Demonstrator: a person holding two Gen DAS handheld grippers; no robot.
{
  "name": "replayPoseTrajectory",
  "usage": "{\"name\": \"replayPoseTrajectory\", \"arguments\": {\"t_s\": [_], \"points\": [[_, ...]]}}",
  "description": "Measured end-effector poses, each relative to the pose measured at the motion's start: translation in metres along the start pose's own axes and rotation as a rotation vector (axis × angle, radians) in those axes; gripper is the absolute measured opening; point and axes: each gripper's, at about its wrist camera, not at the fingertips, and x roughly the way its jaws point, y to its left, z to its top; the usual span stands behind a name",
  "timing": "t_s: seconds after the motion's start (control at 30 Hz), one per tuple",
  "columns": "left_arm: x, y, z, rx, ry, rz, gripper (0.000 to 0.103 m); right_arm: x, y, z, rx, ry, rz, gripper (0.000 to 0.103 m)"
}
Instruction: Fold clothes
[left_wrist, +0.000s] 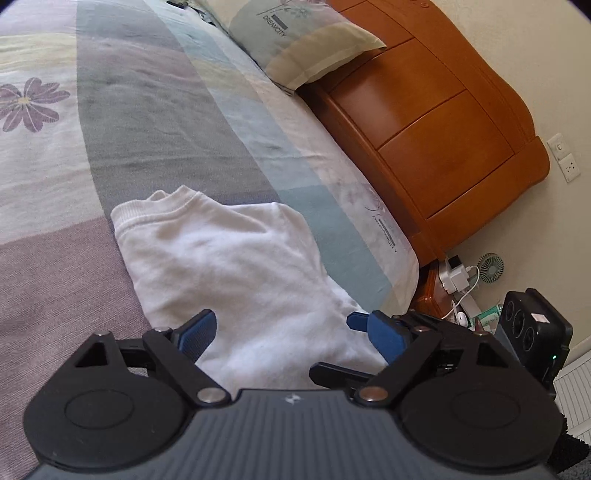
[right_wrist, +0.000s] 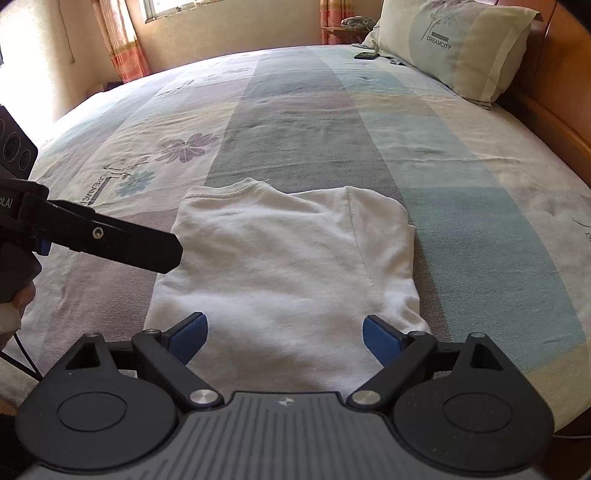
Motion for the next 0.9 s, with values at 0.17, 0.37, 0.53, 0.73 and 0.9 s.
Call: {"name": "replayPoseTrajectory", "arguments": {"t_s": [0.17, 0.37, 0.53, 0.73, 0.9], "points": [[-0.025, 0.018, -0.005, -0.015, -0.01, 0.052, 0.089, 0.022, 0.013, -0.003, 0.014, 0.066, -0.065, 0.094], [-0.034, 0.028, 0.009, -0.004, -0.014, 0.003, 0.089, 0.013, 0.03, 0.006, 0.004, 0.036, -0.091, 0.094], [-0.005, 0.018, 0.033, 0.059, -0.028, -0.139, 0.089, 0.029, 0.05, 0.0, -0.11, 0.084, -0.164, 0.094], [0.054, 0.024, 0.036, 0.087, 0.041, -0.074, 0.089, 0.034, 0.042, -0.006, -0.05, 0.128, -0.167, 0.098], [0.046, 0.018, 0.04, 0.09, 0.036, -0.043, 0.089, 0.034, 0.037, -0.006, -0.026, 0.149, -0.163, 0.103]]}}
